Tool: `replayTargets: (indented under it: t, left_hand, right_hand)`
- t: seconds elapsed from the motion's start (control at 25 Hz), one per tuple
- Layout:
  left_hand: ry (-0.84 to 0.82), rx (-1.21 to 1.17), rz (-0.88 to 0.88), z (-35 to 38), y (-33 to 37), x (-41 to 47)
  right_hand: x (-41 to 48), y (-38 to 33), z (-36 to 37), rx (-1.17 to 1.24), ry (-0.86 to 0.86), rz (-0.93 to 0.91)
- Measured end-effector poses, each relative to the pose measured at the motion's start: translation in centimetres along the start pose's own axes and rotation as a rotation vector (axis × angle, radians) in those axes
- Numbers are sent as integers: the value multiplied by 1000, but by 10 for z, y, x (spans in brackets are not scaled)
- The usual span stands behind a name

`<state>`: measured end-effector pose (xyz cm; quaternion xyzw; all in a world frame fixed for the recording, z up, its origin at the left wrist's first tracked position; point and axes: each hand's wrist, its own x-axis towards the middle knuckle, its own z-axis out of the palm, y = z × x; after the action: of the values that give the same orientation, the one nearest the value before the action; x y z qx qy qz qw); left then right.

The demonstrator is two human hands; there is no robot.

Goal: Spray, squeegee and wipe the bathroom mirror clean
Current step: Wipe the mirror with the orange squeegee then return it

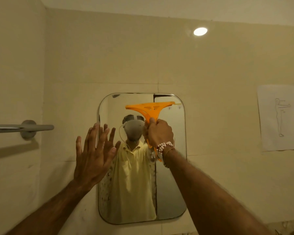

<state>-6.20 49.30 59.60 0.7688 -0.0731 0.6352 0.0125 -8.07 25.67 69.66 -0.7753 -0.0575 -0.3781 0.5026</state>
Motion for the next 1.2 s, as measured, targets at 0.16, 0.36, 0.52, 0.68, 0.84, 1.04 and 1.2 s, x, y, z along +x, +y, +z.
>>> replayTargets:
  t: [0.16,0.36,0.52,0.68,0.84,1.04,1.2]
  left_hand:
    - [-25,-7,-5,10,3,-8]
    - [-40,-91,-18,19,19,-24]
    - [-45,-91,-4,17,22,-27]
    - [-46,-98,-27,6,18,-13]
    - [-22,-58,-47,-5,8,-1]
    - [-6,-72,-106,-13,-18,-12]
    - [-14,-30,-106,-19,-44,-26]
  right_hand:
    - [-28,47,21,28,8,-24]
    - [-85,106,33,-7,-30,-7]
    - [-122,144,42,-29,-62,35]
    - [-120,138,38,14,-32,-24]
    - [-78,83,49,215,-58,-89]
    - [-38,-11,53,490,-340,-43]
    - [-31,-26,73,365,-297,-50]
